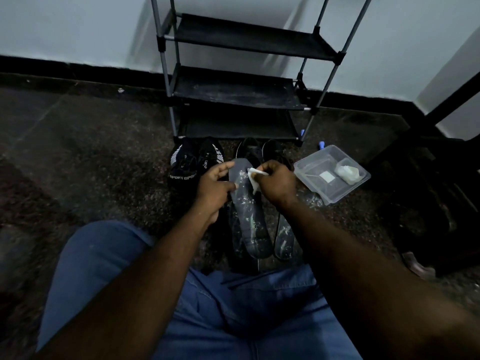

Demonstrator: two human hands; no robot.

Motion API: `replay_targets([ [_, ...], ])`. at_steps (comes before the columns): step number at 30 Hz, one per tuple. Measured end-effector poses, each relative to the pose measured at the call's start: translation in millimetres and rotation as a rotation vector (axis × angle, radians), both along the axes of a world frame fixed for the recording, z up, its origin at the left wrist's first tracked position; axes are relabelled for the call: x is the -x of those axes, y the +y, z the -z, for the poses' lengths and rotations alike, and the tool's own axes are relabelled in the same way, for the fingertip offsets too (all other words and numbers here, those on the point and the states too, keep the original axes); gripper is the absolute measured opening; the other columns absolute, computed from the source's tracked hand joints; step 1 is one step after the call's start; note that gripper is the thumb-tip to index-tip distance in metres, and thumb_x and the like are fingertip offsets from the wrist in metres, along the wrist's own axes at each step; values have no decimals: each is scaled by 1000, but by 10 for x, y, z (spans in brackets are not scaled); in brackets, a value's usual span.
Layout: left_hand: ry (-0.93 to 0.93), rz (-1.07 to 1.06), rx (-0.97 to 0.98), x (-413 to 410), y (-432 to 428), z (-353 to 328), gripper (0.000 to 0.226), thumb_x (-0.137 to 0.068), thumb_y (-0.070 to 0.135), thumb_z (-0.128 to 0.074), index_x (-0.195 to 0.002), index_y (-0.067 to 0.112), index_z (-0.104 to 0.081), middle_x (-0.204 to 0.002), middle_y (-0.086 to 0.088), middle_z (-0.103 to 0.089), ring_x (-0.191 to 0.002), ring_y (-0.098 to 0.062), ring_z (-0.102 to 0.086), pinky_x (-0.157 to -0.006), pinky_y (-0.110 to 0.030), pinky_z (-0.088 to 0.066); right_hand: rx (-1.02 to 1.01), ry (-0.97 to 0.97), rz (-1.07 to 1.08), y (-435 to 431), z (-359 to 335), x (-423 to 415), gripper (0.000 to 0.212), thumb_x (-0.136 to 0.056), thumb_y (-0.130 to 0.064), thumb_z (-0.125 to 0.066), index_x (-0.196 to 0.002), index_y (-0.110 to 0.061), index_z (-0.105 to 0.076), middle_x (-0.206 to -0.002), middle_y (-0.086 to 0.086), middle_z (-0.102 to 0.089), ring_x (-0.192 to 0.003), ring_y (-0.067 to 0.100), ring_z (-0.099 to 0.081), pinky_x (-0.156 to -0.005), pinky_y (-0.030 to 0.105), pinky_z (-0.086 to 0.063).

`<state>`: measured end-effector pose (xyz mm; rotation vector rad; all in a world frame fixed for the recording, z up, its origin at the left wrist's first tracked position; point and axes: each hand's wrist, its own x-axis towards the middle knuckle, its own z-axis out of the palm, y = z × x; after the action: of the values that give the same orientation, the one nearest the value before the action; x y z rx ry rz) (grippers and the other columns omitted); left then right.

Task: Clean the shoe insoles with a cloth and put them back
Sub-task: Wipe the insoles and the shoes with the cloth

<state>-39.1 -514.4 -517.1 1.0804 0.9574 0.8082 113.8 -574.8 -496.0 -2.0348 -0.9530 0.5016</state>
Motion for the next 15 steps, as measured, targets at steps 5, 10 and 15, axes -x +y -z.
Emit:
replay_targets([
  [5,-111,-57,117,52,-11,54,62,-82,-16,-60,-134,20,-59,-120,-6,-73,-106,-26,-72,-87,-46,-58,-71,251,37,-4,118,149,14,-83,-20,-81,-76,-17,-70,-64,3,-70,-51,12,-63,-51,28,-47],
  [10,-294,-14,434,3,-155,128,37,-99,30,-62,-125,5,-69,-116,-19,-73,-94,-30,-71,-83,-38,-57,-114,282,32,16,140,216,10,-82,-17,-81,-79,-19,-72,-76,8,-74,-65,20,-68,-60,38,-55],
  [15,-378,-25,550,-51,-176,84,48,-105,40,-48,-118,-2,-69,-98,-22,-72,-74,-25,-75,-60,-30,-60,-82,121,48,19,55,263,14,-82,-26,-83,-75,-23,-72,-72,-8,-73,-67,6,-67,-63,28,-56],
])
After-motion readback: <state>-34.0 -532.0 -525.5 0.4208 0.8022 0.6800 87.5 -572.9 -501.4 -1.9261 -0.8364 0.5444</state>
